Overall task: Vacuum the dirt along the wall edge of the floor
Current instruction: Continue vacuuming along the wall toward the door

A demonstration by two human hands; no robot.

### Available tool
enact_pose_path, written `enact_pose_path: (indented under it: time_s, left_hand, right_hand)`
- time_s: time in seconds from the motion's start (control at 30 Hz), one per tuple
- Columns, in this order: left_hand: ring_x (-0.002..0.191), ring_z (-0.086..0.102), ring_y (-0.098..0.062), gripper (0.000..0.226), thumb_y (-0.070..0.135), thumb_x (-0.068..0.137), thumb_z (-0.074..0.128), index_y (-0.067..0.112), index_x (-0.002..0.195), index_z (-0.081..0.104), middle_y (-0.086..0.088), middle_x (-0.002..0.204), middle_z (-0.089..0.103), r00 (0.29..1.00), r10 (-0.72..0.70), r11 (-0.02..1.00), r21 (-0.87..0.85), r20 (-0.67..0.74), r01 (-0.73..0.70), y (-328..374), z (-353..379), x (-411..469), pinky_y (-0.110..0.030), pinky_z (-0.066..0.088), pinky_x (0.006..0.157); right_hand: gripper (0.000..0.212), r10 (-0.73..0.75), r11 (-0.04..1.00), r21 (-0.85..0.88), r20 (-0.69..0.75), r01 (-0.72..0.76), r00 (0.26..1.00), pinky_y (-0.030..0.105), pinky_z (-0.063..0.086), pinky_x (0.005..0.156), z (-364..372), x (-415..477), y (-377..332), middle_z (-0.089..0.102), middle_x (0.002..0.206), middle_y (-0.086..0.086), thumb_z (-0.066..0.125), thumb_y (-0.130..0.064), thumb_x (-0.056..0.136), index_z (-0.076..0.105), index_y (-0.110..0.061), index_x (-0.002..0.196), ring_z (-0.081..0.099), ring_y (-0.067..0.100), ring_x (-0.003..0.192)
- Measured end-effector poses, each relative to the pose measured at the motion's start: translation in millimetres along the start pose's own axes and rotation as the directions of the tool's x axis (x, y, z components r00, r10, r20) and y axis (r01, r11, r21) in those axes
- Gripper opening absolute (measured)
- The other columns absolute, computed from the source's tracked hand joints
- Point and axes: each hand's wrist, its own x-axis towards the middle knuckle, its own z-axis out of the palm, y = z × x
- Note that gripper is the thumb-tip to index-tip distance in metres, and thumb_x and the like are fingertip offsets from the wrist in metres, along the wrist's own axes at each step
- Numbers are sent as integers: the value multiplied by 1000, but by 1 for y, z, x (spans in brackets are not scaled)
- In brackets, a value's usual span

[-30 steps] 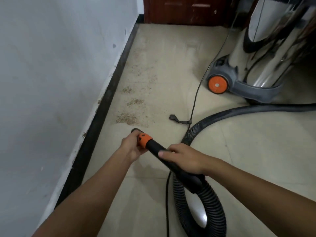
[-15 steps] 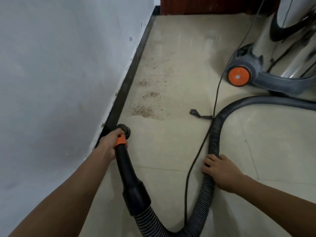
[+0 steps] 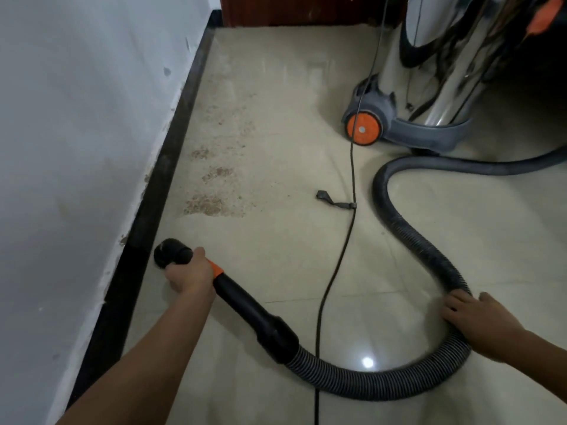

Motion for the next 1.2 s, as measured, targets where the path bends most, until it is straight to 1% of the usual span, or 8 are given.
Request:
enact_pose_path:
  time_s: [0.17,0.33,0.47,0.57,0.73,0.9,1.03,1.2]
  left_hand:
    - [100,62,-33,52,21,83,70,14,131,52,-13,121,63,993,-16,996,94,117,5,-15,25,-33,-38,49,83]
    - [87,59,-27,49,19,85,67,13,131,50,-11,117,64,967,15,987,149,252,-54,-28,47,-72,-37,49,77]
    - [84,58,-27,40,20,85,65,11,121,52,-10,112,64,978,-20,992,123,208,-6,-27,55,-80,-38,49,76]
    - [88,59,-29,41,20,86,62,13,124,50,-8,110,62,982,-22,998,70,186,9,-23,57,-78,-44,53,84]
    - [84,58,-29,47,19,89,57,11,133,41,-7,107,56,965,-134,991,50,226,126,-28,55,-88,-42,51,77]
    - [103,60,-35,34,26,98,42,3,119,57,-20,117,60,904,-73,983,185,421,-7,-25,50,-61,-45,51,90]
    - [113,52,-36,38,28,100,45,2,124,57,-21,124,55,808,295,645,517,510,-563,-36,8,-16,-41,42,99]
    - [117,46,-38,38,22,95,51,-2,125,55,-24,129,50,694,374,145,700,615,-699,-79,-48,28,-45,39,96]
  right_hand:
    - [33,31,996,74,150,-43,988,37,45,96,-16,-6,-14,53,134,3,45,-17,97,55,-20,128,45,23,129]
    - [38,18,838,545,5,-17,1000,36,46,93,-84,16,-68,58,130,1,53,-23,94,53,-24,132,55,23,118]
    - [34,-20,224,974,-21,25,1000,31,50,93,-122,20,-119,68,115,4,70,-31,87,65,-17,118,63,21,109]
    - [50,-127,-132,990,27,-44,992,26,53,88,-135,18,-154,70,112,1,80,-34,76,64,-18,121,67,16,103]
    - [30,92,58,996,-79,74,993,35,54,70,-145,25,-189,61,90,4,77,-22,76,53,-18,93,65,24,82]
    - [17,300,-192,978,-19,80,954,37,55,54,-121,18,-179,64,66,6,71,-11,79,55,-14,84,65,17,53]
    - [16,514,-212,977,80,37,854,27,49,44,-103,27,-134,67,55,6,73,-19,84,59,-11,84,64,17,46]
    - [16,584,-132,991,96,-23,806,35,57,57,-95,62,-105,71,63,2,71,-17,79,56,-17,86,70,21,60]
